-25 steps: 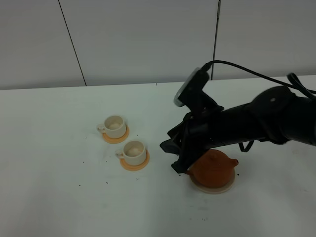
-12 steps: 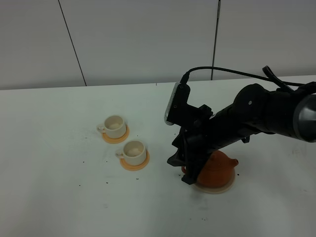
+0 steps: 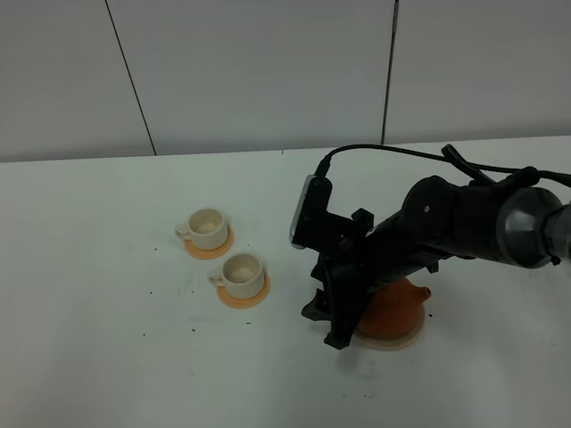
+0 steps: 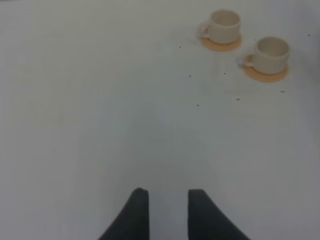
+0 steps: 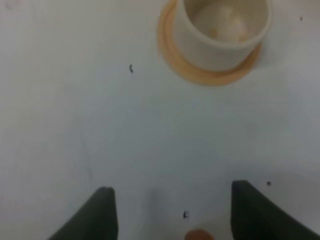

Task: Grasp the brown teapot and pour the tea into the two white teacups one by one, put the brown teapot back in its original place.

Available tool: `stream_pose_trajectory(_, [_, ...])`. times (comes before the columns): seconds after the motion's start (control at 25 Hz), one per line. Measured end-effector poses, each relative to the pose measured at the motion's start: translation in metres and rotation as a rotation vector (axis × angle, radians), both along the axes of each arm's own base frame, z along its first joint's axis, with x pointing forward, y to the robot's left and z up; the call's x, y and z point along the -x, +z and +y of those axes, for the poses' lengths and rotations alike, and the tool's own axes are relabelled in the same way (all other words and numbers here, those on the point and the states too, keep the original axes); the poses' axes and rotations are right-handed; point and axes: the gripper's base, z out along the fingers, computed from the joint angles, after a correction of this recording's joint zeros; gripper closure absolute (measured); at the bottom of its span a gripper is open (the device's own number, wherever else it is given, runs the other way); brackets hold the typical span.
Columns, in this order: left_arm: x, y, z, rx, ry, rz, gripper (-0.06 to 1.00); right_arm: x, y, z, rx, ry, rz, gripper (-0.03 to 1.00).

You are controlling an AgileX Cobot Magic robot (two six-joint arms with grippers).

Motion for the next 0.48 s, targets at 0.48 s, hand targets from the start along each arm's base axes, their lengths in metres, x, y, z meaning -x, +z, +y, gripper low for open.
stream_pose_trajectory(0.48, [0.0,0.0,0.0001,-0.001,0.0,0.0,0.69,-0.0011,-0.0065,-0.0005,0.012,-0.026,0.024,0.48])
